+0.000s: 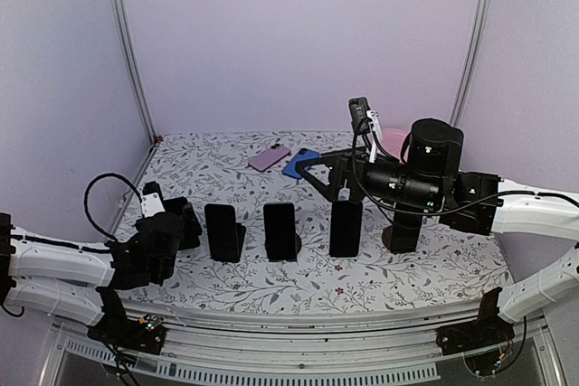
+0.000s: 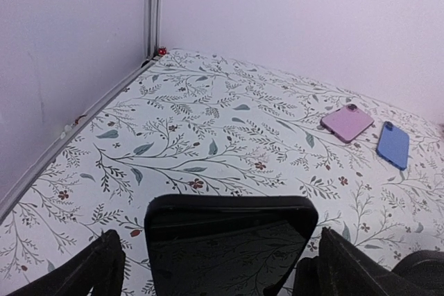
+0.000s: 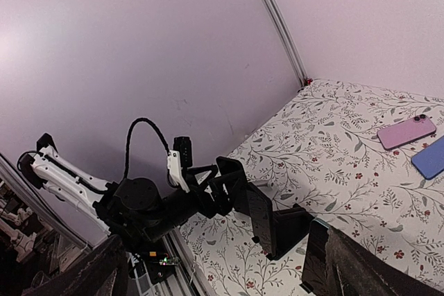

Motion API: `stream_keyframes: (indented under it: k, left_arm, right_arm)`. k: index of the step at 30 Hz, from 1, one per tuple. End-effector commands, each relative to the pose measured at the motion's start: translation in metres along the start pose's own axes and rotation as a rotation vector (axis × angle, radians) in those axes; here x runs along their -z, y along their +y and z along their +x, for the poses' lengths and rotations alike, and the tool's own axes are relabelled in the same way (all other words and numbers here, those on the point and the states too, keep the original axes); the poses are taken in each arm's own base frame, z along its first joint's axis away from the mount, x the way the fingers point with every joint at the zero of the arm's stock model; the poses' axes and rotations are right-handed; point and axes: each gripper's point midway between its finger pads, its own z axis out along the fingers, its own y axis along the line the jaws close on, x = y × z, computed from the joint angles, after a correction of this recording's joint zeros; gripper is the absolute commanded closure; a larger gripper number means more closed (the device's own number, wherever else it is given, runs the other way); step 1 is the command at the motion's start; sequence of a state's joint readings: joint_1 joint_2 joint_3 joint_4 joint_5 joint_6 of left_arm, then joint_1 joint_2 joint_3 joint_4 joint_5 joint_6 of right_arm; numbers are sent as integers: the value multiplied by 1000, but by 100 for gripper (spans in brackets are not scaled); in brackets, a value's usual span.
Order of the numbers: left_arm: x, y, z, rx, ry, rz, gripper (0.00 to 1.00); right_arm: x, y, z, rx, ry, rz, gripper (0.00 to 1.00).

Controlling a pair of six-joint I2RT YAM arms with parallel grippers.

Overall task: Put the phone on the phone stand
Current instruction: Place the phone on the phone stand, then adjust the phone with the phone stand.

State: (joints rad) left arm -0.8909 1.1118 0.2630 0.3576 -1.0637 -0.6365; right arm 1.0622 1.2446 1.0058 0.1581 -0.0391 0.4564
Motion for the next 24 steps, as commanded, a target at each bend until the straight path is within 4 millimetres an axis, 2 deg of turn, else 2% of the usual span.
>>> stream_keyframes:
  k: [1, 12, 24]
  left_arm:
    - [3, -2, -10, -8, 22, 2, 3]
    - [4, -3, -32, 19, 89, 6, 3]
    - [-4, -9, -40, -19, 250, -2, 3]
  right_arm:
    - [2, 6, -7, -7, -22, -14, 1]
    - [1, 4, -9, -7, -21, 6, 1]
    - [2, 6, -11, -9, -22, -1, 1]
